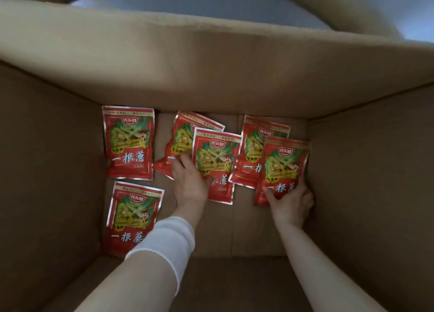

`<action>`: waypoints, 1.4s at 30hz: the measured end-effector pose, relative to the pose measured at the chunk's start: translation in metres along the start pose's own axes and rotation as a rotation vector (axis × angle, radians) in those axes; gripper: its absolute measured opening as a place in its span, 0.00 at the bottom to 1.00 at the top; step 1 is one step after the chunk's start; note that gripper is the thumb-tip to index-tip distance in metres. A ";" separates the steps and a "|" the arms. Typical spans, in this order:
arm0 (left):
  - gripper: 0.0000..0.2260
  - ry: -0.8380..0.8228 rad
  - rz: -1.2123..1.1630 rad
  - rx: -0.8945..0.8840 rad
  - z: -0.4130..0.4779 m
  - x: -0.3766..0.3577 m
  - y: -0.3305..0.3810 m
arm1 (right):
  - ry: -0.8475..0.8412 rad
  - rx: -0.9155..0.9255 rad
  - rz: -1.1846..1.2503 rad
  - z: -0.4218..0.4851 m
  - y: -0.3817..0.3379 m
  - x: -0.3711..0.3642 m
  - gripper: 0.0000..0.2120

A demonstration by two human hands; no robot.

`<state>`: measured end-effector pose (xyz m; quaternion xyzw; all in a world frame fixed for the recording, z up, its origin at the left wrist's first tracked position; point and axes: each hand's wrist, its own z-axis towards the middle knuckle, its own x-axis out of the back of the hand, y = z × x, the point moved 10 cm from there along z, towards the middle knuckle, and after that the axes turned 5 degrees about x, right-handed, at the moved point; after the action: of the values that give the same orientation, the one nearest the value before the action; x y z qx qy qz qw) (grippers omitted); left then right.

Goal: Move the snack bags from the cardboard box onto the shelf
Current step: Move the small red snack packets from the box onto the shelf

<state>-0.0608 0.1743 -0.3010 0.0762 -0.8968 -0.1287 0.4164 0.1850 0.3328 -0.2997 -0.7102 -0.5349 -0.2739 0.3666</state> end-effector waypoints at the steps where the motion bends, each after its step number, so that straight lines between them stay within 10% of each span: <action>1: 0.35 -0.017 -0.061 0.012 0.001 -0.002 -0.001 | -0.001 -0.018 0.020 -0.001 0.003 0.000 0.49; 6: 0.27 -0.193 -0.302 0.130 0.009 -0.009 -0.013 | -0.029 -0.144 0.262 0.001 0.014 -0.003 0.49; 13: 0.18 -0.328 -0.358 0.082 0.005 -0.015 -0.007 | -0.326 -0.249 0.559 -0.012 0.018 -0.029 0.18; 26: 0.09 -0.271 -0.712 0.116 -0.068 0.086 -0.001 | -0.464 -0.051 0.727 -0.096 -0.004 0.037 0.15; 42: 0.09 -0.406 -0.597 -0.547 -0.351 0.202 0.064 | 0.186 0.125 1.126 -0.349 0.141 0.234 0.19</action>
<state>0.0766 0.1278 0.0823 0.1922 -0.8321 -0.4876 0.1816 0.3871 0.1577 0.0538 -0.8355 -0.0552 -0.0655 0.5428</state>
